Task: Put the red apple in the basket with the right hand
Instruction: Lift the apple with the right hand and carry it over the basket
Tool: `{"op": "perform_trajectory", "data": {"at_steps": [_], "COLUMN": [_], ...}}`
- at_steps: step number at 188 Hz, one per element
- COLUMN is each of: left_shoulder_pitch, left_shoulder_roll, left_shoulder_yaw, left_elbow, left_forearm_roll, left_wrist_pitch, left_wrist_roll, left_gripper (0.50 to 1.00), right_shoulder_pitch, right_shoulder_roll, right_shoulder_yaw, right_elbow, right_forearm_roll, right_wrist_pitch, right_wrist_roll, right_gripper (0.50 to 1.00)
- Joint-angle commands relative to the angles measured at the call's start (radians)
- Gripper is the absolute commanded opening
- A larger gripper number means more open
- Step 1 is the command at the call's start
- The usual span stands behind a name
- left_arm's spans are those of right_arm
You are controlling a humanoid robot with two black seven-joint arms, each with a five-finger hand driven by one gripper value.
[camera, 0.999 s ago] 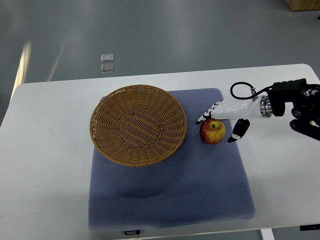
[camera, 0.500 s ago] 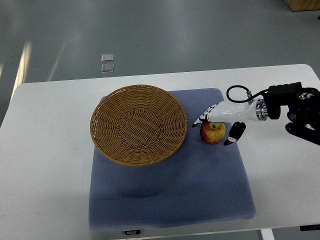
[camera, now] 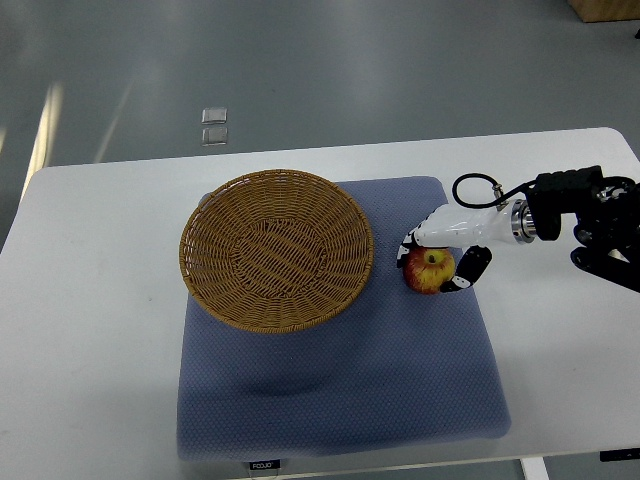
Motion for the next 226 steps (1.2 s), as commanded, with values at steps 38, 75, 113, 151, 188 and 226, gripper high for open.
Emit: {"op": "perform_trajectory", "data": {"at_steps": [38, 75, 113, 151, 188, 226], "left_shoulder_pitch": [0.000, 0.000, 0.000, 0.000, 0.000, 0.000], "left_shoulder_roll": [0.000, 0.000, 0.000, 0.000, 0.000, 0.000], "left_shoulder_yaw": [0.000, 0.000, 0.000, 0.000, 0.000, 0.000], "left_elbow": [0.000, 0.000, 0.000, 0.000, 0.000, 0.000], "left_forearm_roll": [0.000, -0.001, 0.000, 0.000, 0.000, 0.000], "left_wrist_pitch": [0.000, 0.000, 0.001, 0.000, 0.000, 0.000], "left_wrist_roll": [0.000, 0.000, 0.000, 0.000, 0.000, 0.000], "left_gripper": [1.000, 1.000, 1.000, 1.000, 1.000, 1.000], "right_shoulder_pitch": [0.017, 0.093, 0.222, 0.280, 0.268, 0.219], "right_shoulder_roll": [-0.006, -0.020, -0.009, 0.081, 0.205, 0.294], "right_shoulder_yaw": [0.006, 0.017, 0.021, 0.021, 0.020, 0.009], "right_elbow": [-0.002, -0.002, -0.002, 0.001, -0.002, -0.073], "right_forearm_roll": [-0.001, 0.001, 0.010, 0.019, 0.022, 0.016], "right_wrist_pitch": [-0.001, -0.003, -0.004, -0.075, -0.159, -0.158], "right_wrist_roll": [0.000, 0.002, 0.000, 0.002, 0.000, 0.000], "right_gripper": [0.641, 0.641, 0.643, 0.646, 0.648, 0.648]}}
